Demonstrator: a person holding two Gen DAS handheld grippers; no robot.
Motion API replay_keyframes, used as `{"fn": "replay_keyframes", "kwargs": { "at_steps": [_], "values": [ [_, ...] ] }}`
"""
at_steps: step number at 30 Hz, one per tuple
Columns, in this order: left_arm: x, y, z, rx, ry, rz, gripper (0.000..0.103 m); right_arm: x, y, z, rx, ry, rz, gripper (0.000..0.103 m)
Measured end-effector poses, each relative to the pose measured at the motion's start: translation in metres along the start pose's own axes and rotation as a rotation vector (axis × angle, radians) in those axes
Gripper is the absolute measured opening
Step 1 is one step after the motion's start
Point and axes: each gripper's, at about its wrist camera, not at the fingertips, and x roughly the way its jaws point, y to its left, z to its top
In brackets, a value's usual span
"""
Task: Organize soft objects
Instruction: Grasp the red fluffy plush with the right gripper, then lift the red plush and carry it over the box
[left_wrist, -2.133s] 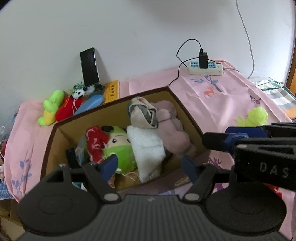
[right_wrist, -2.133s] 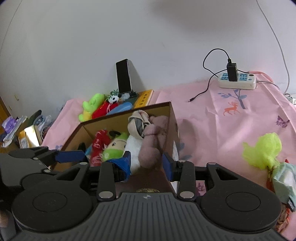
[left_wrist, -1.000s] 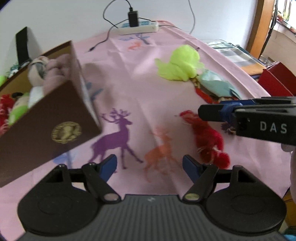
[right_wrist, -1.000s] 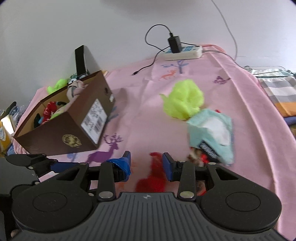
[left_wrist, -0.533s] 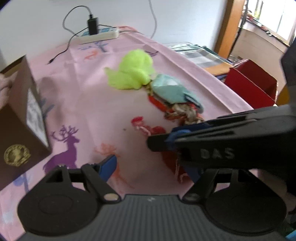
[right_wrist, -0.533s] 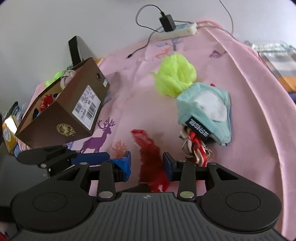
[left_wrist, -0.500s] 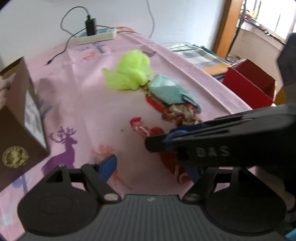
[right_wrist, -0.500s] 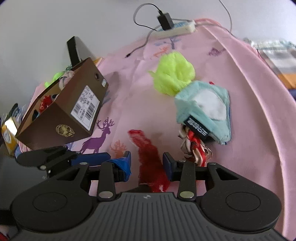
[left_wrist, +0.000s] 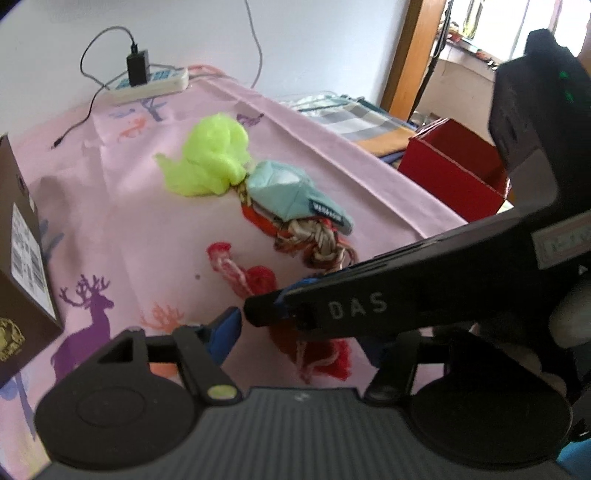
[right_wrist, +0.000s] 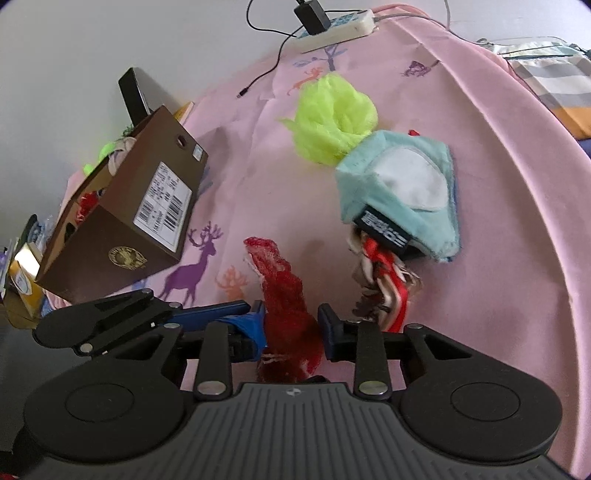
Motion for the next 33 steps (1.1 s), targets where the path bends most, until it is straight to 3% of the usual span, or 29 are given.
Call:
{"fn": "replay_keyframes", "kwargs": {
  "at_steps": [14,26,33],
  "values": [
    [-0.070,0.051,-0.001,-0.064,-0.149,0.037,0.065,0.002,0.067,0.022,-0.020,-0.069,0.114,0.009],
    [-0.147,0.120,-0.003,-0.051,-0.299,0.153,0.065,0.021,0.160,0.054,-0.130,-0.161,0.222,0.009],
    [-0.164,0.166,-0.002,-0.054,-0.333,0.203,0.065,0.048,0.205,0.066,-0.174,-0.204,0.228,0.010]
  ]
}}
